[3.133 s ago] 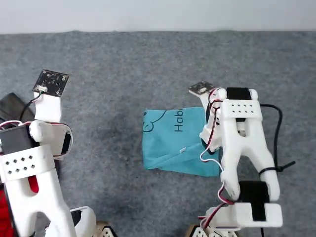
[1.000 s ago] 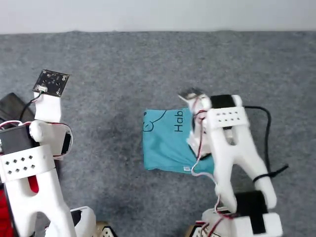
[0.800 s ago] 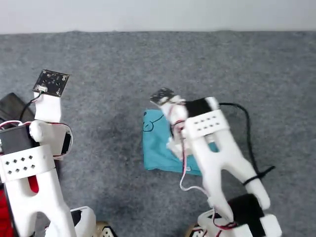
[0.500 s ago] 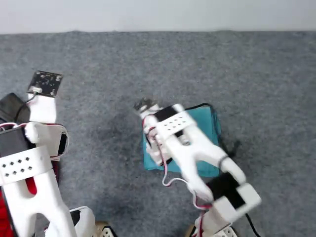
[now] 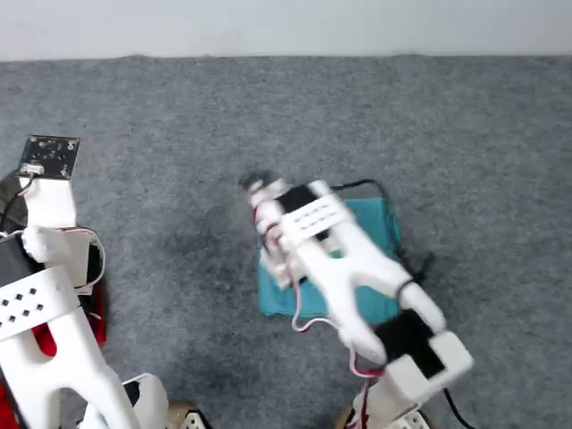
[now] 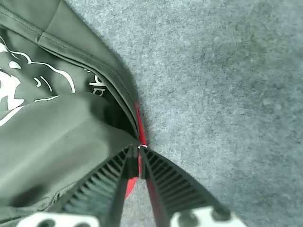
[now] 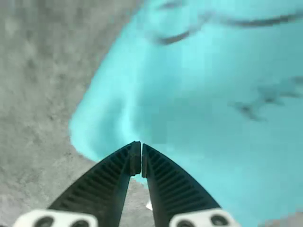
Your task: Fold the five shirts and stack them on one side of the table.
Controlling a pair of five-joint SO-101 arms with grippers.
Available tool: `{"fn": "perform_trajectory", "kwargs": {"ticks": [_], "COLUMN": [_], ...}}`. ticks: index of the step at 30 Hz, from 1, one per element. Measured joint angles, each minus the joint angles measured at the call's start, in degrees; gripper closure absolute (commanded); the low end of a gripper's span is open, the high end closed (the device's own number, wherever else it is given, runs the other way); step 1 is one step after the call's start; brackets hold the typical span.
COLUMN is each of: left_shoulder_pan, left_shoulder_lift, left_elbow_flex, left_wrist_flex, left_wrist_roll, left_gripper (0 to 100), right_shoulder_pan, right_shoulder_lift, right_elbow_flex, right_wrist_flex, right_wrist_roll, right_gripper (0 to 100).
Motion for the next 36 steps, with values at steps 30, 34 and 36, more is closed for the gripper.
{"fn": "perform_trajectory", "kwargs": {"ticks": [30,34,36], "left_shoulder_pan": [0.0,0.0,0.0], "left_shoulder_lift": [0.0,0.0,0.0], "left_elbow_flex": [0.0,0.0,0.0], "left_wrist_flex": [0.0,0.0,0.0], "left_wrist_roll": [0.0,0.0,0.0], "left_gripper": [99,99,99], "right_shoulder_pan": [25.4,25.4,25.8], "right_shoulder_lift": [13.5,15.3,15.6], "right_elbow_flex": [-21.5,-21.5,-21.5], "right_wrist_flex": [1.2,1.2,1.2], "right_wrist_roll": [-12.7,-12.7,-12.7], "right_gripper": [85.5,85.7,85.8]}}
